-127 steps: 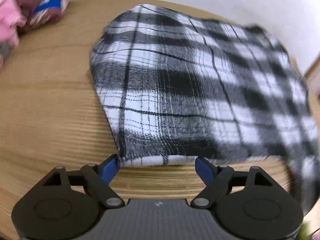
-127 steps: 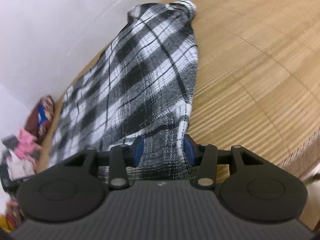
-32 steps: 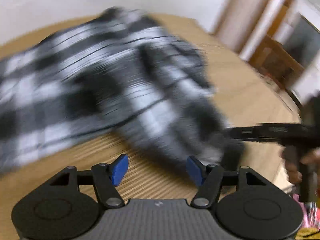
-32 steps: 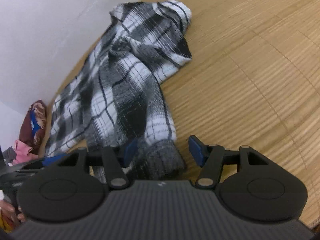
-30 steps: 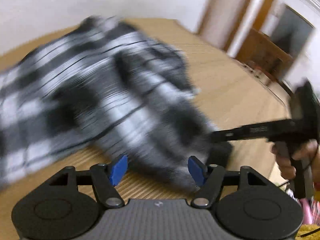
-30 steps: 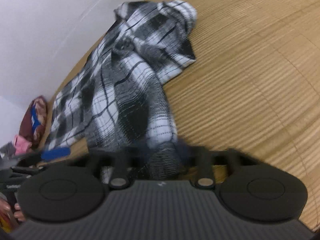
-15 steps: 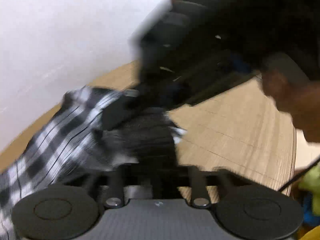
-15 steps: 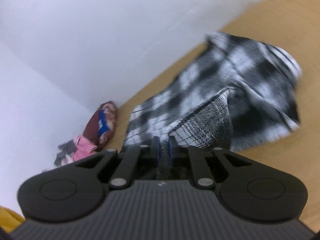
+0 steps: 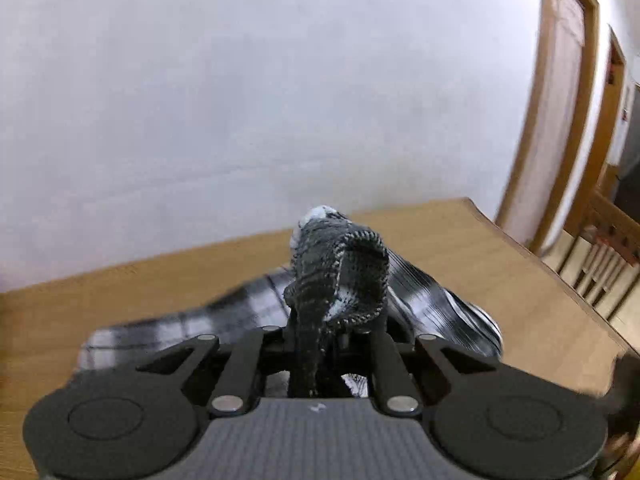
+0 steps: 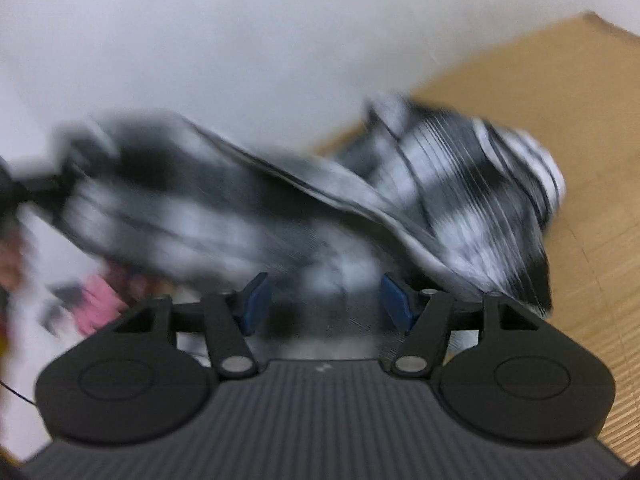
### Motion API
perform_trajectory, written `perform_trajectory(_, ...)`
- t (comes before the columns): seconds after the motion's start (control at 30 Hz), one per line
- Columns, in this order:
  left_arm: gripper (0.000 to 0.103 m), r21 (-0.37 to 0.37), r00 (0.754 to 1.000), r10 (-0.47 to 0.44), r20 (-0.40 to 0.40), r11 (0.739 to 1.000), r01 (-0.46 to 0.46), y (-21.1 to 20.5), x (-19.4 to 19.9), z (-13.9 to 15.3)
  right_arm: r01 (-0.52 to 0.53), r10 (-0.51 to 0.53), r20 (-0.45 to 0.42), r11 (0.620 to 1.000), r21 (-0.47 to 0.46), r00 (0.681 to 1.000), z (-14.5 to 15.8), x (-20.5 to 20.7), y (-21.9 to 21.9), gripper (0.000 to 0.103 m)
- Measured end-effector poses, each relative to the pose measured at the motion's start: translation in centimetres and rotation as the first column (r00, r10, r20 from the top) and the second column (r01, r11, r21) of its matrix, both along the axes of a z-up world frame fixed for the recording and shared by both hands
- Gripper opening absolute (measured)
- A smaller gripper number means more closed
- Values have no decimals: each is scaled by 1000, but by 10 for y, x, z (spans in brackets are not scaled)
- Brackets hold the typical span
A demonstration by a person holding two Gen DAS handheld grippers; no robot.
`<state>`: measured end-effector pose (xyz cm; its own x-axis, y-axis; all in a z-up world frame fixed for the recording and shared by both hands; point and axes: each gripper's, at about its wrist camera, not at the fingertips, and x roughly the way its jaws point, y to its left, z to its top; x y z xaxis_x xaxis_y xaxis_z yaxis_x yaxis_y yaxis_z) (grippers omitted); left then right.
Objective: Fold clothes
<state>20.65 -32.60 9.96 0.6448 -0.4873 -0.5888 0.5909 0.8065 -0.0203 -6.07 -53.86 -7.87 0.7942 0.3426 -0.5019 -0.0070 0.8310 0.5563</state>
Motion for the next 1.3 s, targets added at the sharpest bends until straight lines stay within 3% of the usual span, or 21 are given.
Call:
perform_trajectory(0.17, 14, 24, 997, -4, 73, 1000, 2, 8, -20, 34, 32, -33, -26, 999, -29, 999, -26, 18, 9, 64)
perform_trajectory(0.37, 14, 60, 996, 34, 88, 997, -40, 12, -15, 50, 76, -78, 57, 997, 30, 995, -7, 29, -12, 64)
perform_trajectory(0.57, 15, 107, 994, 84, 75, 990, -92, 16, 11, 36, 31, -29, 53, 998, -49, 998, -1, 73, -27, 63)
perform_trajectory(0.7, 15, 167, 991, 117, 65, 978, -127, 11, 33, 13, 38, -41, -41, 996, -80, 998, -19, 107, -34, 62)
perform_trajectory(0.8, 15, 234, 989, 68, 129, 967, -97, -5, 41, 5, 78, -88, -87, 990, -115, 992, -21, 112, -28, 62)
perform_trajectory(0.9, 15, 243, 986, -12, 166, 970, -29, -28, 48, 21, 64, -64, 3, 984, -168, 998, 1, 90, -4, 64)
perform_trajectory(0.97, 15, 255, 974, -72, 213, 967, 16, -45, 48, 36, -4, 14, 66, 989, -151, 998, 15, 75, 17, 64)
perform_trajectory(1.03, 15, 272, 961, -121, 250, 961, 50, -61, 46, 49, -144, 153, 95, 985, -94, 984, 21, 76, 40, 64)
perform_trajectory(1.13, 15, 297, 941, -178, 286, 951, 90, -79, 37, 61, -364, 371, 82, 927, -88, 925, 12, 103, 83, 62)
perform_trajectory(1.17, 15, 304, 935, -190, 300, 948, 95, -83, 33, 63, -381, 387, 67, 920, -93, 920, 6, 115, 93, 62)
perform_trajectory(1.27, 16, 333, 924, -223, 310, 936, 114, -81, 26, 58, -298, 301, 4, 948, -114, 954, -22, 157, 106, 61)
perform_trajectory(1.3, 16, 343, 926, -233, 297, 931, 125, -76, 22, 52, -268, 267, -22, 960, -83, 963, -32, 170, 105, 61)
